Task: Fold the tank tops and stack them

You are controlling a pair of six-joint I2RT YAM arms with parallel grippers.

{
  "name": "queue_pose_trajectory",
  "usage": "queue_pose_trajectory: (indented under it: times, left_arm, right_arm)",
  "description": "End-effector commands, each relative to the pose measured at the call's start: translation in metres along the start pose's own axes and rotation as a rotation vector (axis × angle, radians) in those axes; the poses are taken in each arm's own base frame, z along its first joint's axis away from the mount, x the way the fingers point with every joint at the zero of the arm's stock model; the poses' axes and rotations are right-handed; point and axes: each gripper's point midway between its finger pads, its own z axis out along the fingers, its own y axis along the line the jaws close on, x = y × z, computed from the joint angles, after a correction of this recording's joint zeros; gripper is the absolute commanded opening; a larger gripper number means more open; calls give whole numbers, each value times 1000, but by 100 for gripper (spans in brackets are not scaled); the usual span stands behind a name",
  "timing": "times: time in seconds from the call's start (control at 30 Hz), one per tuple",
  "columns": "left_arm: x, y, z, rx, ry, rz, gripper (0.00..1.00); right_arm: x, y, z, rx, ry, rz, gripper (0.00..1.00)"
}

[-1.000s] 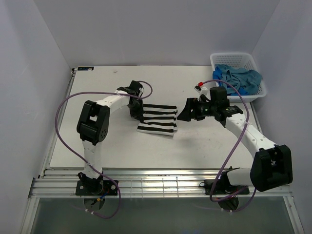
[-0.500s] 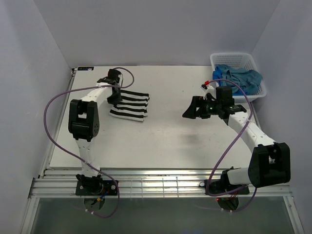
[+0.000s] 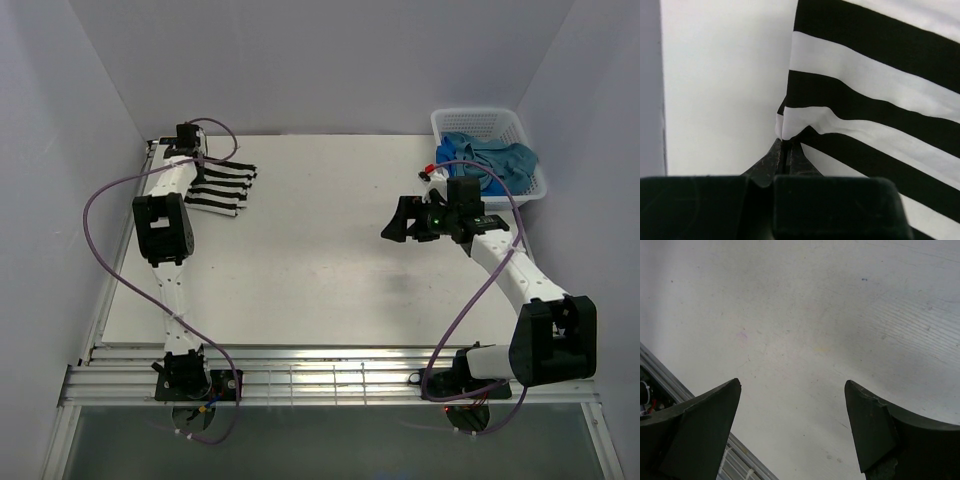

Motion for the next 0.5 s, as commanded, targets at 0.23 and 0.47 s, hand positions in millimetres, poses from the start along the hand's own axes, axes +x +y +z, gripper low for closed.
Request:
queue_pose_trajectory:
  times: [0.23,0.47]
  left_arm:
    - [-40,63,47,-192,-102,-15,0]
    - [-41,89,59,-298,-120,-32,0]
  right_arm:
    - [-46,-13,-15,110,-121,-61,90]
    - [-50,-15,-5,87,-114,-30,90]
